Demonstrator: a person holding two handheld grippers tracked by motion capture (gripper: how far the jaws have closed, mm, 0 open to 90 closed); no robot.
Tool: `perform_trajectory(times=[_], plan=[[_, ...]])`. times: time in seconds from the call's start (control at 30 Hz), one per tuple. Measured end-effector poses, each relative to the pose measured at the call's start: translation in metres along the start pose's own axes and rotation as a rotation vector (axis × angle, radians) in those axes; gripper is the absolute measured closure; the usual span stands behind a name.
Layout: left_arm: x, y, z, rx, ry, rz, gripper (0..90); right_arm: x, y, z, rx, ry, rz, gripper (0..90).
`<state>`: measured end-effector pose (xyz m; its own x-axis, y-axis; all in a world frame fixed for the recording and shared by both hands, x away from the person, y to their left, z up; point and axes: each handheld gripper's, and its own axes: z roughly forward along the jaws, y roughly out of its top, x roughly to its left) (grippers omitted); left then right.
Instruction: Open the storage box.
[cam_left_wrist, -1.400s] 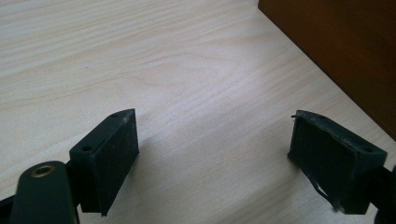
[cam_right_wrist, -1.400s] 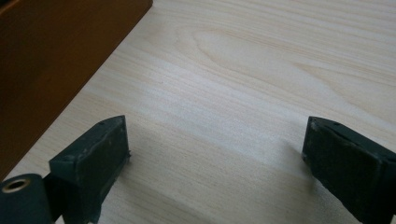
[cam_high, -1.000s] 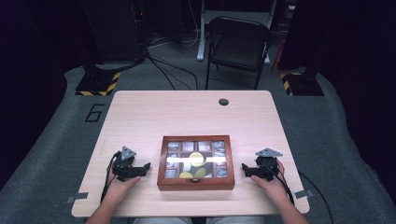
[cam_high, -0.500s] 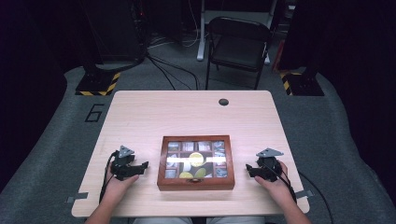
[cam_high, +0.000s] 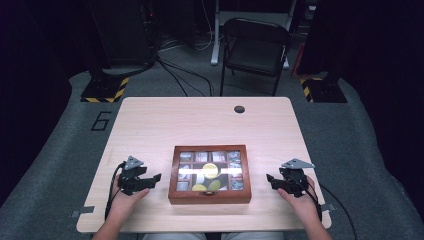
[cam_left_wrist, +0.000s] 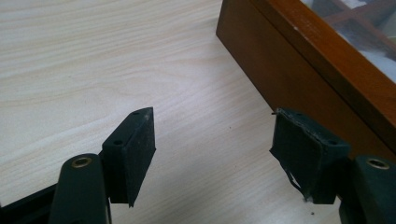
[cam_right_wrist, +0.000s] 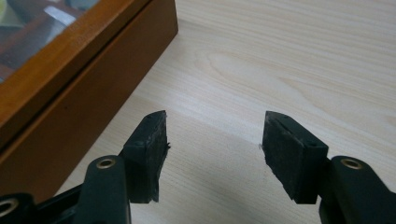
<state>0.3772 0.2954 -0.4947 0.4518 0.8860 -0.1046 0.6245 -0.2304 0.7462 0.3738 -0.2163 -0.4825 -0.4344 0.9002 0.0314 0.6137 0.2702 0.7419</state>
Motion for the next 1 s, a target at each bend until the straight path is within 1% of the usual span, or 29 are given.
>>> perform_trajectory(times=[0.03,0.07,0.13,0.17,0.23,0.27,0.3,0.33,0.37,0.4,0.47,0.5,0.53,0.57,0.6,0.63,0.7,0.73,0.8,0.87,0.9,0.97,1.0], plan=[[-0.001,0.001,-0.002,0.0,0.002,0.001,30.3,0.0,0.0,-0.002,-0.009,0.003,0.0,39.8],[-0.003,0.002,-0.005,0.005,-0.007,0.003,31.6,0.0,0.001,-0.005,-0.019,0.009,0.008,39.8],[-0.005,0.002,-0.006,-0.001,-0.012,-0.003,32.3,0.0,0.001,-0.006,-0.019,0.011,0.01,39.9],[-0.009,0.003,-0.009,-0.003,-0.018,-0.003,33.4,0.002,0.001,-0.009,-0.021,0.029,0.019,39.9],[-0.01,0.004,-0.01,-0.002,-0.024,0.002,33.5,0.003,0.001,-0.011,-0.022,0.033,0.02,40.0],[-0.015,0.004,-0.013,-0.008,-0.028,0.012,33.5,0.006,0.002,-0.014,-0.025,0.043,0.01,39.8],[-0.015,0.004,-0.013,-0.008,-0.028,0.012,33.5,0.006,0.002,-0.014,-0.025,0.043,0.01,39.8],[-0.019,0.005,-0.017,-0.018,-0.034,0.021,33.5,0.01,0.003,-0.018,-0.037,0.041,0.004,39.8],[-0.019,0.005,-0.017,-0.018,-0.034,0.021,33.5,0.01,0.003,-0.018,-0.037,0.041,0.004,39.8],[-0.021,0.005,-0.019,-0.024,-0.036,0.03,33.5,0.012,0.003,-0.02,-0.044,0.04,-0.003,39.8],[-0.023,0.006,-0.022,-0.033,-0.038,0.039,33.5,0.019,0.002,-0.024,-0.049,0.06,-0.013,40.1],[-0.025,0.006,-0.025,-0.046,-0.041,0.039,33.8,0.022,0.001,-0.025,-0.046,0.057,-0.021,40.1],[-0.026,0.006,-0.027,-0.044,-0.045,0.04,34.4,0.025,0.001,-0.025,-0.045,0.059,-0.037,40.1],[-0.026,0.006,-0.027,-0.044,-0.045,0.04,34.5,0.025,0.001,-0.025,-0.045,0.059,-0.037,40.1],[-0.028,0.006,-0.029,-0.052,-0.05,0.036,34.5,0.031,0.001,-0.027,-0.047,0.062,-0.061,39.7],[-0.028,0.006,-0.029,-0.052,-0.05,0.036,34.5,0.031,0.001,-0.027,-0.047,0.062,-0.061,39.7],[-0.031,0.006,-0.032,-0.052,-0.066,0.04,34.1,0.037,0.001,-0.028,-0.048,0.073,-0.065,39.5],[-0.032,0.006,-0.033,-0.059,-0.076,0.037,33.0,0.039,0.001,-0.029,-0.049,0.08,-0.077,39.1],[-0.035,0.006,-0.036,-0.077,-0.089,0.022,30.6,0.044,0.0,-0.03,-0.052,0.082,-0.086,38.6],[-0.038,0.005,-0.038,-0.09,-0.094,0.019,30.1,0.048,0.0,-0.032,-0.062,0.09,-0.087,38.0],[-0.04,0.005,-0.039,-0.098,-0.102,0.022,29.0,0.051,0.0,-0.034,-0.072,0.093,-0.096,37.6],[-0.041,0.004,-0.04,-0.096,-0.105,0.021,28.8,0.053,-0.001,-0.035,-0.074,0.094,-0.093,37.5],[-0.044,0.002,-0.042,-0.091,-0.104,0.02,28.8,0.055,-0.001,-0.036,-0.08,0.105,-0.089,37.4]])
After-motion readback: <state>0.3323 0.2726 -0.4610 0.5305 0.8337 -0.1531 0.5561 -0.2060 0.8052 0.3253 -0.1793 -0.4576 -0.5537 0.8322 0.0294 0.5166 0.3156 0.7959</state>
